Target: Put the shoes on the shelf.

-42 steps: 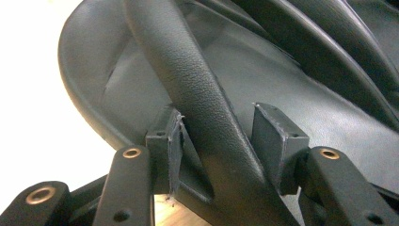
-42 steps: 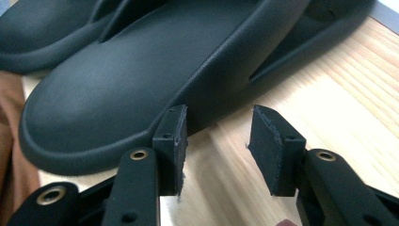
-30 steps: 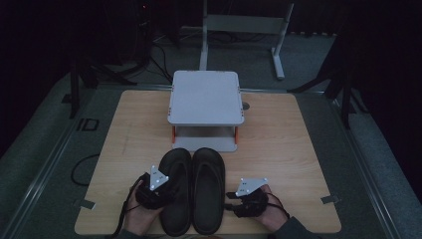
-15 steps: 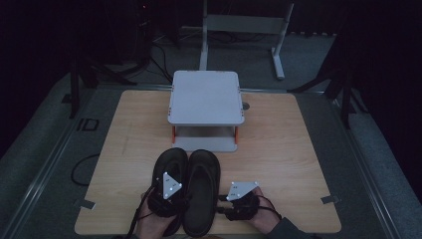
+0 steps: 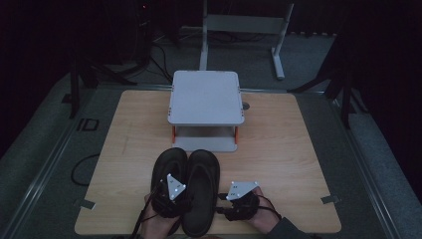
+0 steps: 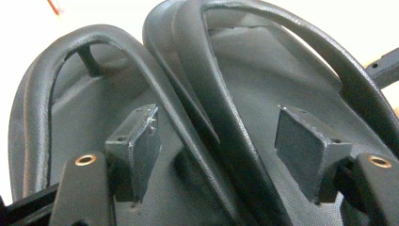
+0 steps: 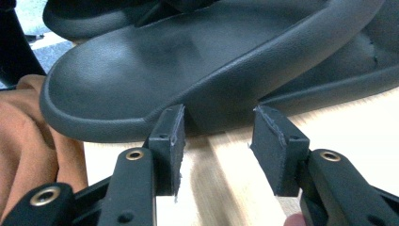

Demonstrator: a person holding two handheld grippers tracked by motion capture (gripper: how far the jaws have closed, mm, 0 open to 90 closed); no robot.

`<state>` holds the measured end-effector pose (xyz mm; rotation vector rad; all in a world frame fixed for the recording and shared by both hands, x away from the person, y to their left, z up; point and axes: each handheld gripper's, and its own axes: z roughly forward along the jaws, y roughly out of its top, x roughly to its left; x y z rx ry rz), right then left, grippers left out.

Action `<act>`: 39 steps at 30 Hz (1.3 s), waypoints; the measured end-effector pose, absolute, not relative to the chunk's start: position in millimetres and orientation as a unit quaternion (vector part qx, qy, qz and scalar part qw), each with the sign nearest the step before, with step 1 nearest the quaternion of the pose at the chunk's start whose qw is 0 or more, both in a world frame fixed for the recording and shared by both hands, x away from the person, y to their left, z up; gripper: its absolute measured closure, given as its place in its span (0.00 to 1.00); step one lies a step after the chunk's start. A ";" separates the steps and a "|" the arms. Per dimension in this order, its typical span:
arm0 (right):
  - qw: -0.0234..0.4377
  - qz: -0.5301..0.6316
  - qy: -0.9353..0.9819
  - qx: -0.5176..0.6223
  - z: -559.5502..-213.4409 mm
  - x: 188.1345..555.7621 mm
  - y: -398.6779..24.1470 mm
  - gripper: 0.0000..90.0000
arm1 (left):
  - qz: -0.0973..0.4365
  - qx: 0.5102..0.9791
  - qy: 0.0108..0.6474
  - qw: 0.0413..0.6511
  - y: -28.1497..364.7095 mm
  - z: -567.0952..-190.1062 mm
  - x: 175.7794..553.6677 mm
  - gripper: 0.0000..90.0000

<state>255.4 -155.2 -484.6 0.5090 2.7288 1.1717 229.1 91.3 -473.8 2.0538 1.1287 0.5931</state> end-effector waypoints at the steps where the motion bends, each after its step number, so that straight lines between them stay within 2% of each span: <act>1: 0.068 0.388 0.903 0.169 -484.2 255.8 -155.8 0.59 | 0.230 0.795 0.437 0.353 91.2 -473.8 229.0 0.36; 14: 0.087 0.407 0.884 0.215 -476.4 264.7 -184.6 0.59 | 0.215 0.783 0.470 0.345 90.6 -479.5 227.4 0.50; 22: 0.093 0.412 0.877 0.228 -475.2 268.4 -191.8 0.58 | 0.236 0.775 0.484 0.331 82.0 -481.0 220.7 0.50; 25: 0.096 0.412 0.876 0.232 -475.0 268.9 -193.0 0.58 | 0.243 0.777 0.478 0.328 82.6 -480.8 219.5 0.58; 28: 0.098 0.413 0.875 0.233 -474.5 269.3 -194.7 0.58 | 0.247 0.776 0.482 0.324 86.3 -480.9 219.2 0.70; 35: 0.102 0.416 0.870 0.245 -474.4 272.6 -201.1 0.58 | 0.256 0.769 0.486 0.327 96.7 -478.9 215.5 0.82; 39: 0.106 0.418 0.867 0.250 -473.8 273.7 -204.1 0.59 | 0.250 0.768 0.483 0.338 100.4 -474.8 215.8 0.84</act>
